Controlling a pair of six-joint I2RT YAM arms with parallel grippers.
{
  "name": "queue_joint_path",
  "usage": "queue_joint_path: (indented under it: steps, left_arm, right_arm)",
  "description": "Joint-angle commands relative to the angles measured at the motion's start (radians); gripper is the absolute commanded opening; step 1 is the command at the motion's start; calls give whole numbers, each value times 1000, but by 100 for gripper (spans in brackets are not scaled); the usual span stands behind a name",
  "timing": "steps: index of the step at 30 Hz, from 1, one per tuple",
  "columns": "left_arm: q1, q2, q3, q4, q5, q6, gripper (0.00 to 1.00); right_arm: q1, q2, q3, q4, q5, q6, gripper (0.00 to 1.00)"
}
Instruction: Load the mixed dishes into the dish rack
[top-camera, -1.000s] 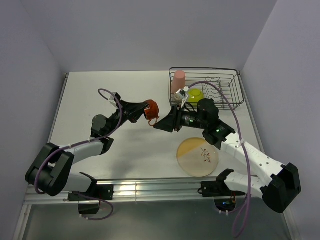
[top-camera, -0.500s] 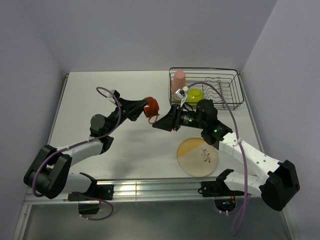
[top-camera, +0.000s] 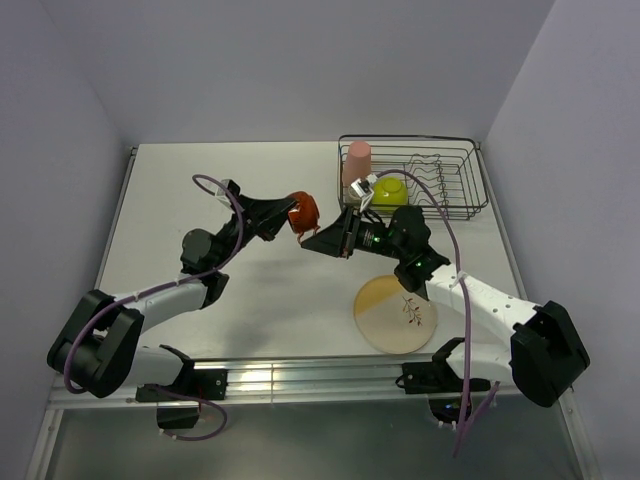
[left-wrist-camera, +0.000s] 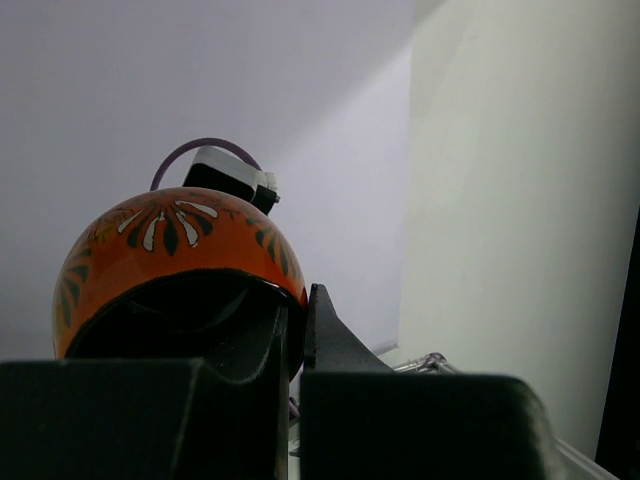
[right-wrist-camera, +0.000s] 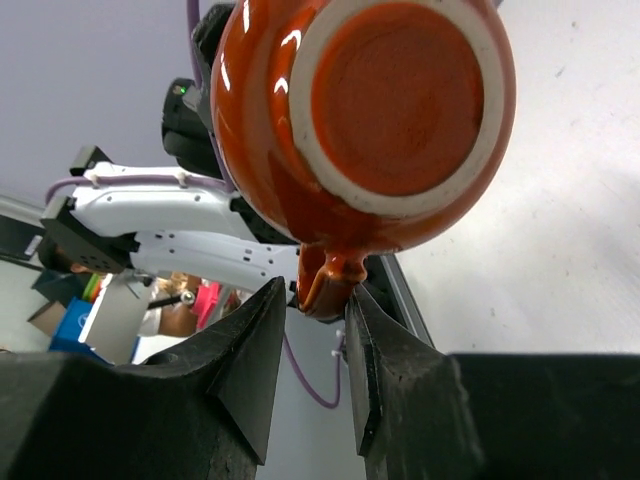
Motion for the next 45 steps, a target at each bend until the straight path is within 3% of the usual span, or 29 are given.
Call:
queue_joint_path:
  steps: [1,10,12,13,14,16,17,18,21,27,30,34,35,37,38,41,45]
  left_arm:
    - [-13,-20,47,614,-7,-16,0]
    - [-38,-12,41,614,-18,-4,0]
    - [-50,-7,39,614,-21,-2,0]
    - [-52,-6,38,614,-21,-1,0]
    - [-55,-4,36,614,-20,-1,0]
    - [-56,0,33,614,-17,-4,0]
    - [-55,2,29,614,-11,-11,6]
    - [-55,5,27,614,-4,-11,41]
    - [-50,10,16,613,29,-8,99]
    - [28,-20,-50,554,63,2,99]
    - [94,-69,-68,428,124,21,99]
    - [151,-183,-56,72,213,195,99]
    - [157,-237,-30,-195,227,256,99]
    - [148,-286,92,-492,214,499,99]
    - [139,-320,133,-744,191,569,99]
    - [106,-348,254,-1055,82,769,99]
    - [80,-325,262,-1098,86,837,99]
  right_arm:
    - [0,6,-2,199,16,64,38]
    - [1,49,1,275,45,110,36]
    - [0,64,0,305,50,129,26]
    - [0,69,1,309,53,132,9]
    - [0,77,3,308,59,130,0]
    - [0,81,6,302,62,126,0]
    - [-2,80,7,296,62,123,0]
    - [0,77,6,288,71,112,0]
    - [-8,52,12,216,87,60,0]
    - [-46,-21,35,-32,128,-78,0]
    - [-99,-67,52,-190,162,-164,0]
    - [-197,-126,96,-437,214,-291,0]
    - [-216,-133,137,-494,270,-366,0]
    - [-254,-150,182,-648,415,-490,0]
    - [-264,-150,232,-693,464,-533,0]
    - [-296,-121,325,-816,652,-675,0]
    - [-327,-83,385,-855,843,-800,0]
